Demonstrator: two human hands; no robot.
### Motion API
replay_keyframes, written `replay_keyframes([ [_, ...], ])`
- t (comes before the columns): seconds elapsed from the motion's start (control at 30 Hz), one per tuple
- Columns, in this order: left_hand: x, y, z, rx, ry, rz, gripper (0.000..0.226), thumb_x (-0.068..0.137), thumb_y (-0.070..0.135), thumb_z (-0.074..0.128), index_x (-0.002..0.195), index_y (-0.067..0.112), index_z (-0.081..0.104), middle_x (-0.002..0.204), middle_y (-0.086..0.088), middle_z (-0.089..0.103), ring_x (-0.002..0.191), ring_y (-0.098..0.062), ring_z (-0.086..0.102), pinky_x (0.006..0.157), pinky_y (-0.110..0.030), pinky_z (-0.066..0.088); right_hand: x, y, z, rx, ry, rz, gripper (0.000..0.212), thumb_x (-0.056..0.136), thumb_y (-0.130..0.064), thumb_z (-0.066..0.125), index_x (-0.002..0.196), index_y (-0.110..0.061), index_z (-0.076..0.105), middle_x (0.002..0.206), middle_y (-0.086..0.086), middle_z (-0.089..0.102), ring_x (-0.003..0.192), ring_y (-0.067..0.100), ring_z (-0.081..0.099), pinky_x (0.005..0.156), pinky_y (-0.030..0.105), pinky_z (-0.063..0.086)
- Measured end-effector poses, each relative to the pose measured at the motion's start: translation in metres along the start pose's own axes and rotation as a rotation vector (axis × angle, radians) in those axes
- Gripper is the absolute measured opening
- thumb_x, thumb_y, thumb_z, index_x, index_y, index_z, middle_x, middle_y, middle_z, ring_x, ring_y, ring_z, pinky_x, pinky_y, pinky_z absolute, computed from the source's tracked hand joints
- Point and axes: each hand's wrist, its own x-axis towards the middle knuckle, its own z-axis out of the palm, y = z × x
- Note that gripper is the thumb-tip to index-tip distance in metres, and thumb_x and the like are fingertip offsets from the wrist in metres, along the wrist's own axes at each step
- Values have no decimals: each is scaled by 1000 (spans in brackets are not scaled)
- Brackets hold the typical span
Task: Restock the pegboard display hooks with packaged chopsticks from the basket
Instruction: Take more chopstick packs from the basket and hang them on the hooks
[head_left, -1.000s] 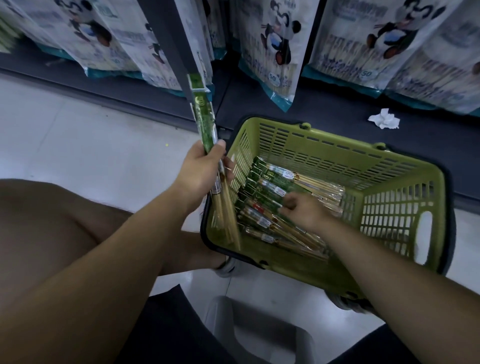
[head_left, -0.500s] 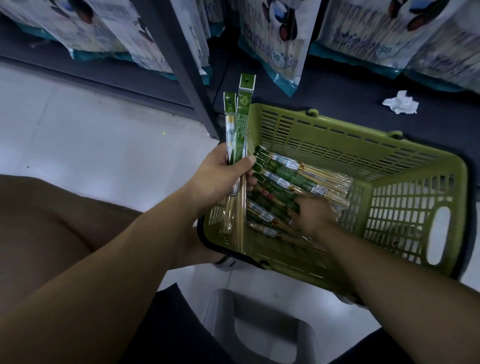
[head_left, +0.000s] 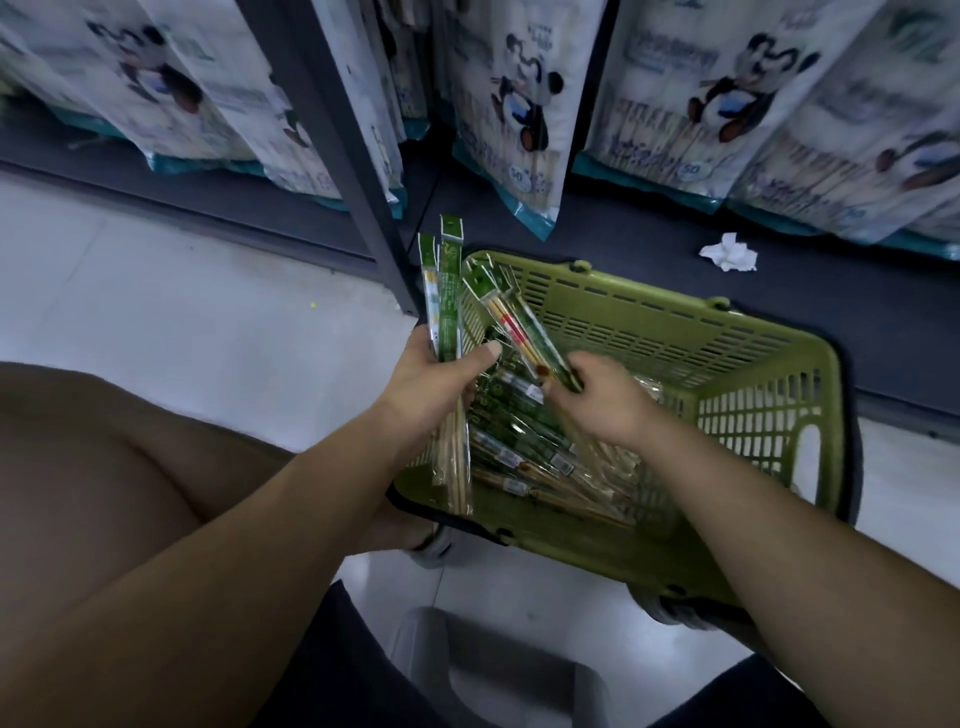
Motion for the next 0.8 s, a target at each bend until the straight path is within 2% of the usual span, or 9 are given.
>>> replay_keyframes([
  [0.1, -6, 5, 10, -48, -23, 16, 94, 59, 59, 89, 137, 23, 50, 123, 5, 71, 110, -13, 70, 94, -35, 55, -7, -40, -9, 80, 57, -101, 13, 97, -32, 67, 87, -34, 58, 83, -10, 64, 74, 8, 61, 56, 26, 41],
  [0.2, -7, 11, 19, -202, -75, 80, 84, 71, 44, 88, 138, 11, 50, 127, -7, 71, 117, -19, 69, 102, -38, 54, -19, -74, -2, 142, 48, -220, 8, 95, -29, 67, 103, -32, 64, 92, -11, 69, 83, 7, 65, 64, 26, 49],
  [0.3, -5, 15, 18, -278, -24, 85, 57, 86, 27, 79, 132, 2, 57, 118, -15, 73, 111, -28, 72, 91, -38, 59, -29, -93, 14, 82, 32, -255, 35, 91, -24, 68, 125, -18, 62, 108, 4, 72, 95, 22, 68, 79, 38, 56],
  [0.4, -1, 14, 7, -339, 127, -7, 43, 89, 22, 77, 124, 2, 61, 105, -17, 74, 92, -31, 76, 72, -39, 63, -30, -97, 25, 205, 18, -233, 26, 91, -25, 73, 114, -16, 67, 97, -1, 71, 81, 15, 66, 72, 36, 54],
  [0.47, 0, 14, 1, -345, 167, -47, 42, 87, 19, 76, 123, 2, 60, 102, -18, 72, 86, -32, 76, 70, -45, 63, -29, -94, 28, 440, -17, -154, 24, 92, -25, 75, 114, -19, 69, 99, -4, 71, 73, 7, 65, 65, 29, 54],
  [0.53, 1, 14, -3, -285, 170, -22, 37, 86, 13, 73, 119, 0, 62, 91, -15, 72, 81, -32, 73, 73, -48, 62, -23, -82, 26, 618, 20, -52, 8, 94, -24, 73, 101, -26, 72, 95, -3, 74, 73, 10, 71, 56, 28, 58],
  [0.6, 0, 16, -8, -219, 136, 32, 30, 88, 9, 71, 114, -3, 62, 78, -11, 70, 67, -28, 69, 67, -45, 60, -13, -59, 25, 510, 96, 37, 4, 96, -25, 70, 93, -29, 71, 95, -3, 75, 80, 17, 74, 58, 32, 61],
  [0.67, -1, 19, -14, -132, 124, 78, 31, 90, 12, 74, 114, -1, 60, 76, -9, 71, 57, -26, 68, 60, -42, 61, -2, -24, 31, 224, 73, 104, 5, 97, -26, 68, 101, -26, 70, 107, -1, 75, 85, 16, 70, 69, 30, 57],
  [0.8, -3, 20, -23, -19, 108, 115, 40, 86, 20, 83, 115, 3, 61, 84, -6, 75, 60, -24, 70, 57, -36, 59, 2, 31, 59, -127, -139, 210, 41, 94, -32, 71, 132, -18, 62, 133, 8, 64, 115, 25, 62, 94, 28, 48],
])
